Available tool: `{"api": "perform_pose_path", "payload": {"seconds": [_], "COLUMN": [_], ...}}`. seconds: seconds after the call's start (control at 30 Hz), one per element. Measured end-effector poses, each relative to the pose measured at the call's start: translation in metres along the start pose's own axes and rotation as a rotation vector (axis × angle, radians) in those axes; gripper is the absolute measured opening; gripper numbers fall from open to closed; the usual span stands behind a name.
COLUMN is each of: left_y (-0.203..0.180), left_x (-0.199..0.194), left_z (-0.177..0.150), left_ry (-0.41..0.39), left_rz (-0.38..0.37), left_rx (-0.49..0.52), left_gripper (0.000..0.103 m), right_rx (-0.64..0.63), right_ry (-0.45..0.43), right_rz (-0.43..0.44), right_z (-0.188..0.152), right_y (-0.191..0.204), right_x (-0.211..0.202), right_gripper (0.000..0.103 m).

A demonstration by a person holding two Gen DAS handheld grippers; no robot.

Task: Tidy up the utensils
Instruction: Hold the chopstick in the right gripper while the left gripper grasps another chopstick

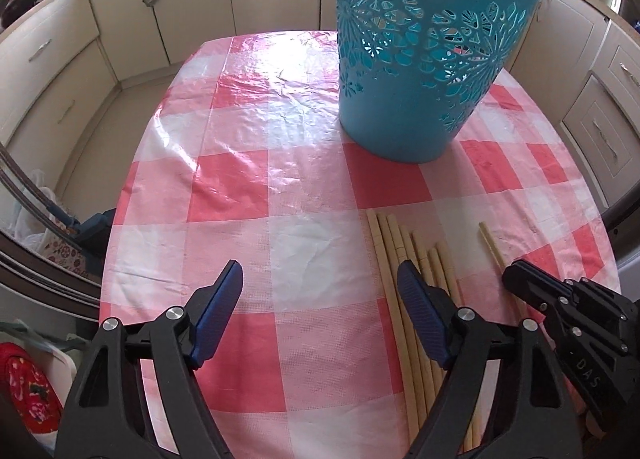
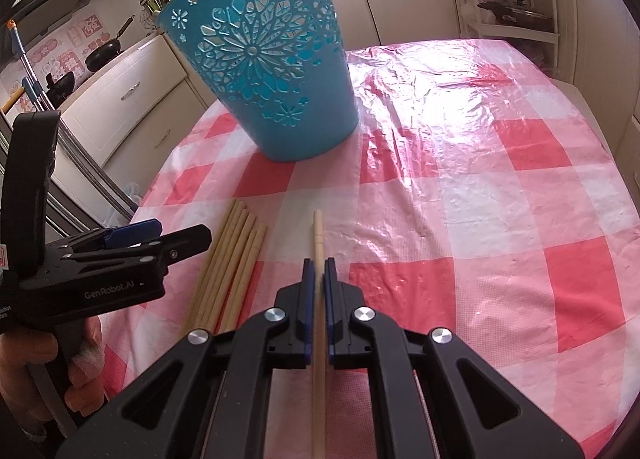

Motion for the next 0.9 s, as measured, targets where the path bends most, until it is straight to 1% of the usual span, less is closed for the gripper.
{"api": "perform_pose_path", "payload": {"seconds": [0.07, 0.13, 0.2, 0.3, 0.47, 0.53, 0.57, 0.63, 0.67, 0.73, 0.77, 0.83, 0.9], "left_y": [0.000, -0.002, -0.003, -0.001, -0.004, -0.008, -0.010, -0.014, -0.018, -0.023, -0.025, -0.025, -0.021], "left_x": [0.003, 0.005, 0.004, 0.005, 0.008, 0.008, 0.008, 0.009, 0.009, 0.010, 0.010, 0.010, 0.007], "left_z": [-0.001, -0.001, -0.001, -0.004, -0.001, -0.001, 0.000, 0.000, 0.000, 0.000, 0.000, 0.000, 0.000], "left_ry": [0.012, 0.015, 0.013, 0.026, 0.020, 0.018, 0.018, 0.017, 0.017, 0.015, 0.016, 0.016, 0.011], "left_rz": [0.017, 0.009, 0.017, 0.013, 0.010, 0.003, -0.001, -0.012, -0.020, -0.040, -0.055, -0.081, -0.104], "left_rx": [0.014, 0.018, 0.029, 0.021, 0.048, 0.060, 0.067, 0.080, 0.091, 0.106, 0.107, 0.087, 0.052], "left_gripper": [0.074, 0.074, 0.073, 0.065, 0.056, 0.049, 0.047, 0.036, 0.032, 0.014, 0.008, 0.005, 0.004], "right_rx": [-0.002, -0.002, -0.001, -0.001, -0.016, -0.031, -0.044, -0.062, -0.074, -0.106, -0.122, -0.130, -0.126], "right_ry": [0.000, 0.000, 0.000, 0.000, -0.002, -0.002, -0.003, -0.005, -0.008, -0.016, -0.020, -0.023, -0.017], "right_rz": [-0.002, -0.002, 0.000, -0.001, -0.014, -0.023, -0.030, -0.042, -0.049, -0.071, -0.083, -0.090, -0.092], "right_z": [0.000, 0.000, 0.000, 0.000, 0.000, 0.000, 0.000, 0.000, 0.000, 0.000, -0.001, -0.001, -0.001], "right_y": [0.000, 0.000, 0.000, 0.000, 0.001, 0.003, 0.004, 0.006, 0.007, 0.010, 0.011, 0.012, 0.011], "right_x": [0.000, 0.000, 0.000, 0.000, 0.000, 0.001, 0.001, 0.001, 0.001, 0.001, 0.001, 0.000, 0.000], "right_gripper": [0.006, 0.006, 0.006, 0.006, 0.006, 0.006, 0.006, 0.006, 0.006, 0.006, 0.006, 0.006, 0.006]}}
Point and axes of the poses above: each gripper's, at about its wrist camera, not at the fingertips, and x roughly the way its jaws point, y to its left, z to its top, the point moved 9 cm from there along x, roughly the way its jaws point, and after that the axes turned 15 degrees about -z, right-handed, at the moved point
